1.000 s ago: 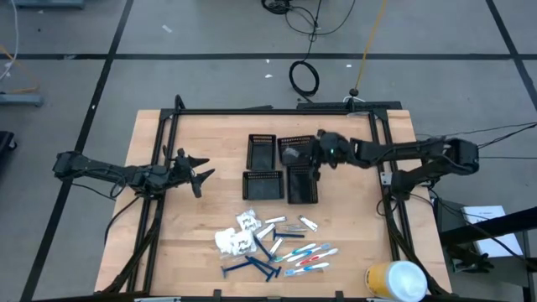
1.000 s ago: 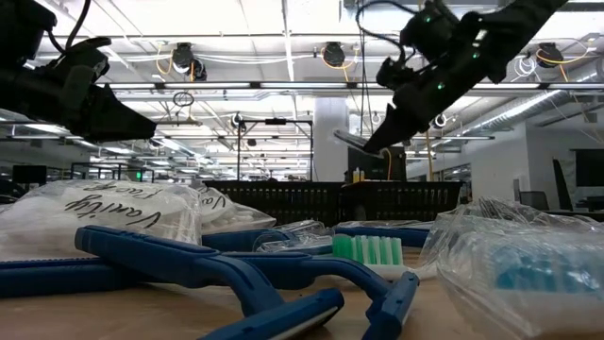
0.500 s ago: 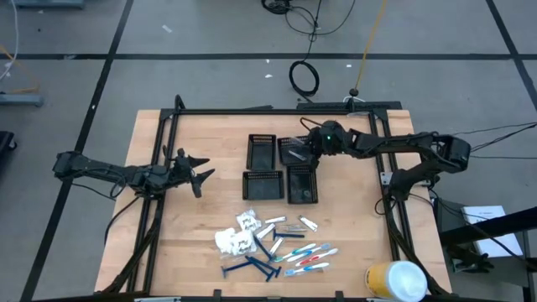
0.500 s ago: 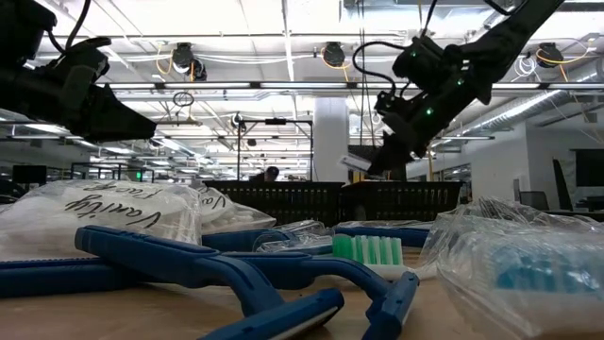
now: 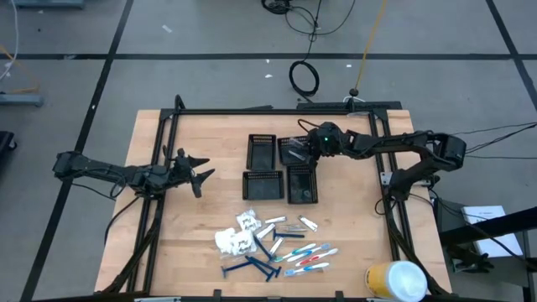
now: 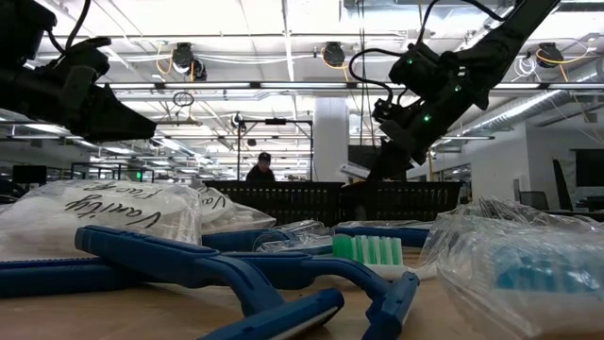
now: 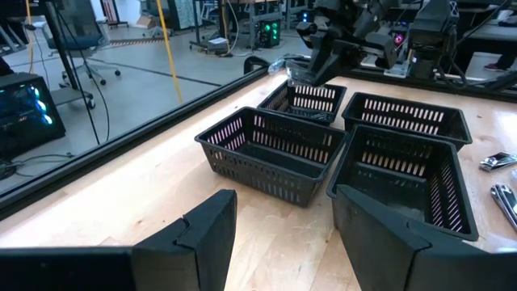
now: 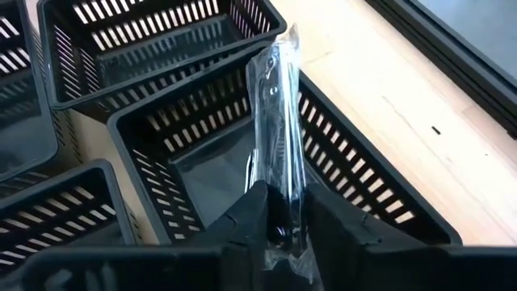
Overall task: Pick & Place Travel size toiletries
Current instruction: Put the silver nail cutter into the top right black bin
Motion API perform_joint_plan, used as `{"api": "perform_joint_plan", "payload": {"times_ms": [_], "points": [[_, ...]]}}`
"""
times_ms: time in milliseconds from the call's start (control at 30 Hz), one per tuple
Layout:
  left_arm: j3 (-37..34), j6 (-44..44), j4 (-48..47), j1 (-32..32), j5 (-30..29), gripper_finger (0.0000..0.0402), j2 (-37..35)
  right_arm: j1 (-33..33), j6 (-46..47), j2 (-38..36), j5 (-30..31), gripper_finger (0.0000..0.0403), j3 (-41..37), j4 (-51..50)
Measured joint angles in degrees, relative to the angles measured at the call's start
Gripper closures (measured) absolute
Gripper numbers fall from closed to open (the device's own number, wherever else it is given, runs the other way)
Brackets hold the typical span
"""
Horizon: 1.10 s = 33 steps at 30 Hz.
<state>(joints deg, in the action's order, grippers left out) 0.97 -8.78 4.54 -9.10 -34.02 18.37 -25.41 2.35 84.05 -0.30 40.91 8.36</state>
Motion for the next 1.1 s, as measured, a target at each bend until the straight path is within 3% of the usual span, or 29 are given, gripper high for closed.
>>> {"api": "perform_joint_plan", "payload": {"times_ms": [233,567,700,833,933,1100], "points": [[0.00,0.00,0.00,0.00,0.00,0.0192,-0.02,0.78,1.29,0.00,0.13,0.0272,0.00,-0.12],[0.00,0.00,0.00,0.01,0.00,0.0192,-0.02,3.91,-2.06,-2.86,0.51,0.0230,-0.02,0.39],[0.00,-0.02,0.00,0.01,0.00,0.0192,-0.02,11.81,-3.23,-7.74,4.16,0.0230,-0.02,-0.93],[0.00,-0.02,0.00,0.00,0.00,0.0192,-0.02,23.33,-1.26,-12.12,15.11,0.0235,-0.02,-3.02],[0.00,0.00,-0.01,0.01,0.00,0.0192,-0.01,31.26,4.03,-13.38,21.10,0.0234,0.04,-7.16],[0.00,0.00,0.00,0.01,0.00,0.0192,-0.02,41.69,18.64,-11.14,23.04,0.0232,0.03,-12.57]]}}
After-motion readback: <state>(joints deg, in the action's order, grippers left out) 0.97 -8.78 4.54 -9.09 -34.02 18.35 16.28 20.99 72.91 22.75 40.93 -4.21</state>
